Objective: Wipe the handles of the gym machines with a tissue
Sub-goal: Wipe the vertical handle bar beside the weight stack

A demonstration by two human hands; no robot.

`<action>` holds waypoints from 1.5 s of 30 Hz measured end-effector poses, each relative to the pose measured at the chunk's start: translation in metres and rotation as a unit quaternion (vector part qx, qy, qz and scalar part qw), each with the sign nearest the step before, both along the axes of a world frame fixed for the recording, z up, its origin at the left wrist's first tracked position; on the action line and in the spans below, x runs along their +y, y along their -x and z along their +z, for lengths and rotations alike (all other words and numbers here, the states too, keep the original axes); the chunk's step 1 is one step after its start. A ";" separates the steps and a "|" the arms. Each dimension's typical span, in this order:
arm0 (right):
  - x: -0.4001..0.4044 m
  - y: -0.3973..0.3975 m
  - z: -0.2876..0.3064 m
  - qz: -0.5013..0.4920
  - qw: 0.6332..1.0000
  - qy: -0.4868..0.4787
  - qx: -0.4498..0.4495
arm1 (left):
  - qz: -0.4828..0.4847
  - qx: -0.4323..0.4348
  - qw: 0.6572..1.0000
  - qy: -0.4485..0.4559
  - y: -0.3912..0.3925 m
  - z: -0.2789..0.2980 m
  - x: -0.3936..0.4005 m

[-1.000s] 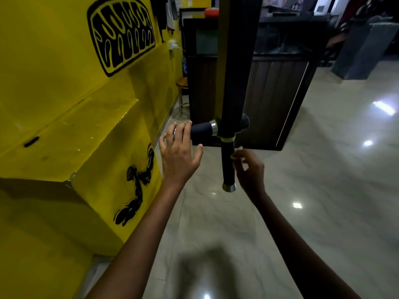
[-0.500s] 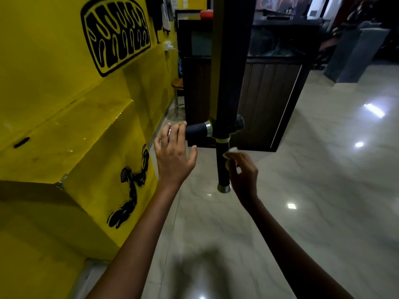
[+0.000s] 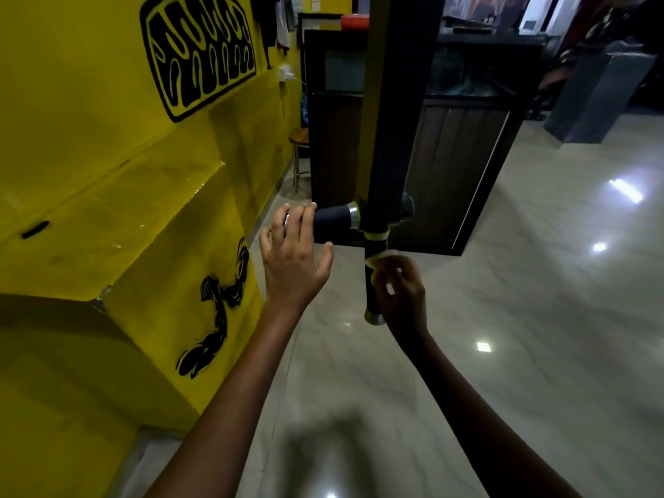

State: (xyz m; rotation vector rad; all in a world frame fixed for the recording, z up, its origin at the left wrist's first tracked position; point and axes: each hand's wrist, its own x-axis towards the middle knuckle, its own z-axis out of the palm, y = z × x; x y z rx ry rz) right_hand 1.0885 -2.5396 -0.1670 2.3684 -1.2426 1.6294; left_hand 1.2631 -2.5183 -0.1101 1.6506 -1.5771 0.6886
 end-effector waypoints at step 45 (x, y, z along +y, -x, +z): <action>-0.004 0.013 0.006 -0.023 0.968 -0.155 -0.195 | -0.012 0.035 0.999 0.008 0.002 0.000 0.001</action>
